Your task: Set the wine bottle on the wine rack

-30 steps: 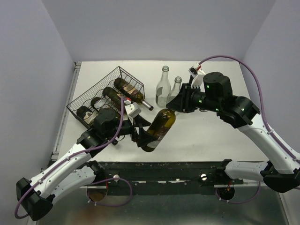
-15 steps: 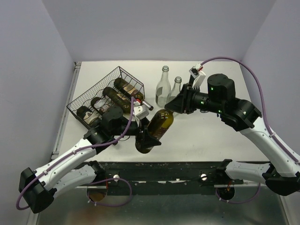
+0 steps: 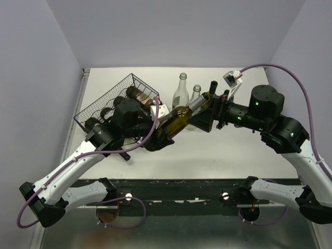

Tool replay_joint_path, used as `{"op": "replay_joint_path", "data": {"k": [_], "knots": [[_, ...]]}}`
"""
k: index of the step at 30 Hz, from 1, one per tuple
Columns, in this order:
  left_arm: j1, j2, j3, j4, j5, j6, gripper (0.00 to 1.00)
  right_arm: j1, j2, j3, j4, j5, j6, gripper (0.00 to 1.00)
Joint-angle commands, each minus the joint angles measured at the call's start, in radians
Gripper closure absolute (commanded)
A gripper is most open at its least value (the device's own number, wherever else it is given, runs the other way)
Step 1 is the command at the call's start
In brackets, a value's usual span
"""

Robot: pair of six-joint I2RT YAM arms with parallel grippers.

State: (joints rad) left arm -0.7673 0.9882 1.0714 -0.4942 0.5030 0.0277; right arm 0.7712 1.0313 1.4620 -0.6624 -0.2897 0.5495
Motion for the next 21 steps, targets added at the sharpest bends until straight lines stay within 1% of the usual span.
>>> {"op": "replay_joint_path", "data": {"k": [1,3,5,7,10,12,13,14,16,19,21], "knots": [[0.002,0.033,0.134,-0.156,-0.175,0.256,1.00,0.005,-0.048,0.086,-0.075,0.046,-0.075,0.00],[0.002,0.023,0.121,-0.158,-0.176,0.334,1.00,0.005,-0.060,0.116,-0.114,0.104,-0.085,0.00],[0.000,-0.017,0.070,-0.127,-0.156,0.424,1.00,0.005,-0.076,0.135,-0.146,0.148,-0.098,0.00],[0.002,-0.084,-0.009,-0.069,-0.080,0.527,1.00,0.005,-0.092,0.144,-0.164,0.176,-0.111,0.00],[0.000,-0.204,-0.144,0.021,0.038,0.728,1.00,0.005,-0.103,0.156,-0.187,0.196,-0.138,0.00],[0.000,-0.256,-0.191,0.055,0.080,0.794,1.00,0.005,-0.097,0.162,-0.209,0.192,-0.160,0.00],[0.000,-0.273,-0.198,0.043,0.088,0.828,1.00,0.005,-0.088,0.167,-0.227,0.185,-0.161,0.00],[0.002,-0.279,-0.200,0.022,0.101,0.872,1.00,0.005,-0.077,0.172,-0.242,0.172,-0.160,0.00],[0.000,-0.283,-0.192,-0.009,0.104,0.935,1.00,0.005,-0.066,0.161,-0.241,0.094,-0.154,0.00],[0.002,-0.275,-0.177,-0.023,0.088,1.001,1.00,0.005,-0.057,0.083,-0.201,-0.032,-0.161,0.00],[0.000,-0.263,-0.163,-0.020,0.062,1.041,1.00,0.005,-0.036,0.034,-0.207,-0.090,-0.168,0.00]]}}
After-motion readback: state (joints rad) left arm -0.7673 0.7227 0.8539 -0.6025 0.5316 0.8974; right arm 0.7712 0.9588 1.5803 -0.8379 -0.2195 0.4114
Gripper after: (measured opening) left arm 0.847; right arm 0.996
